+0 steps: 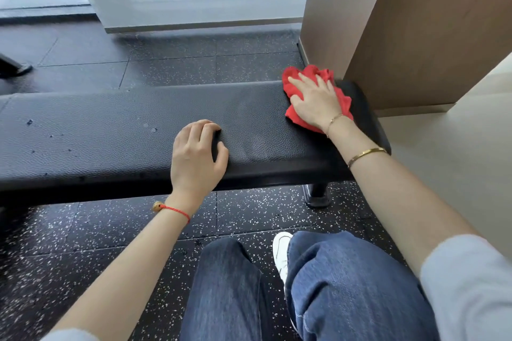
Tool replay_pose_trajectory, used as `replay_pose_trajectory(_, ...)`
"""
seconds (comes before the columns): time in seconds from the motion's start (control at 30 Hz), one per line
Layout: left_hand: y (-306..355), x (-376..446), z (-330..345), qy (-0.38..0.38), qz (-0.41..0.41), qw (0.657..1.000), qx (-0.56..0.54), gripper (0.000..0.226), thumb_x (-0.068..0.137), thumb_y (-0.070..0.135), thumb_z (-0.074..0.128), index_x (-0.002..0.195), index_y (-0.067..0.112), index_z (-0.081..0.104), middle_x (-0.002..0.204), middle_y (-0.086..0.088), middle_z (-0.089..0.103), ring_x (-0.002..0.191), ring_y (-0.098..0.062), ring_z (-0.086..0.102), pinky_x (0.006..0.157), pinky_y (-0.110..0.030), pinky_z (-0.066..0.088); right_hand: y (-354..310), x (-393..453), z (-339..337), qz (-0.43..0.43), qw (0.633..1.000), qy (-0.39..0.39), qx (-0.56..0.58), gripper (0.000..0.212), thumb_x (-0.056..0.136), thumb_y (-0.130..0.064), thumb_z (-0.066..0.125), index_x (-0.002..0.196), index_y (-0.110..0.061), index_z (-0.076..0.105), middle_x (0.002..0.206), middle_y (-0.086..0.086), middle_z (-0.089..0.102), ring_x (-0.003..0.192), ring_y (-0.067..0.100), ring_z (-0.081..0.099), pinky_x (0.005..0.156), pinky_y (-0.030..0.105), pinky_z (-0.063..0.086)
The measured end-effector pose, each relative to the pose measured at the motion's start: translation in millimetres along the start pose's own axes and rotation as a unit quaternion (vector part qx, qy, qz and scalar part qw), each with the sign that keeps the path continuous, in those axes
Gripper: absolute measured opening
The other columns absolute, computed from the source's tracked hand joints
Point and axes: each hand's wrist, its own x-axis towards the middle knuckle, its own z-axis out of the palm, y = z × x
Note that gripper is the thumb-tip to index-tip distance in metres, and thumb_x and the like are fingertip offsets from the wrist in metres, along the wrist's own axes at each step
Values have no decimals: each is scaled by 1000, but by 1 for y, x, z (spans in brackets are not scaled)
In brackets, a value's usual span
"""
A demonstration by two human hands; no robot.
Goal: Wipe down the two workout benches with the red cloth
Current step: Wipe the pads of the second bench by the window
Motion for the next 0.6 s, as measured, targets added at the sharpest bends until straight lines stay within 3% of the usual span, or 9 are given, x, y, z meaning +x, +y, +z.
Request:
replay_pose_trajectory(0.13,0,0,-1,-3,-1,1000,-6,26,89,21,55,112,10,62,118,-7,62,113,-30,55,103,-41,43,-52,-33,20,-173,985,-24,1,55,94,-32,45,148,-36,36,159,-10,25,149,24,14,122,44,3)
replay_pose_trajectory(0.27,1,0,-5,-16,-5,1000,-17,27,90,19,58,114,8,64,121,-7,63,119,-31,55,106,-43,42,-36,-73,17,-267,963,-35,14,56,92,-30,50,146,-36,38,158,-13,28,149,19,15,123,42,5)
replay_pose_trajectory(0.43,-9,-8,-13,-11,17,1000,0,27,91,18,57,115,9,66,125,-6,64,126,-29,53,108,-43,42,-10,-46,11,-182,983,-10,22,53,93,-28,47,146,-35,39,157,-10,30,148,24,18,122,45,6)
replay_pose_trajectory(0.53,-20,-11,-16,-11,14,1000,19,30,93,21,55,119,10,65,126,-5,64,126,-28,53,107,-43,42,-35,-9,14,-115,993,-2,0,52,96,-33,42,148,-34,36,159,-10,25,148,27,16,122,45,2)
replay_pose_trajectory(0.6,-24,-11,-16,-10,9,999,31,32,93,24,53,120,11,64,126,-5,63,125,-28,53,108,-42,41,-58,-1,19,-124,992,-8,-2,53,96,-34,41,148,-35,34,160,-10,23,149,28,14,122,45,0)
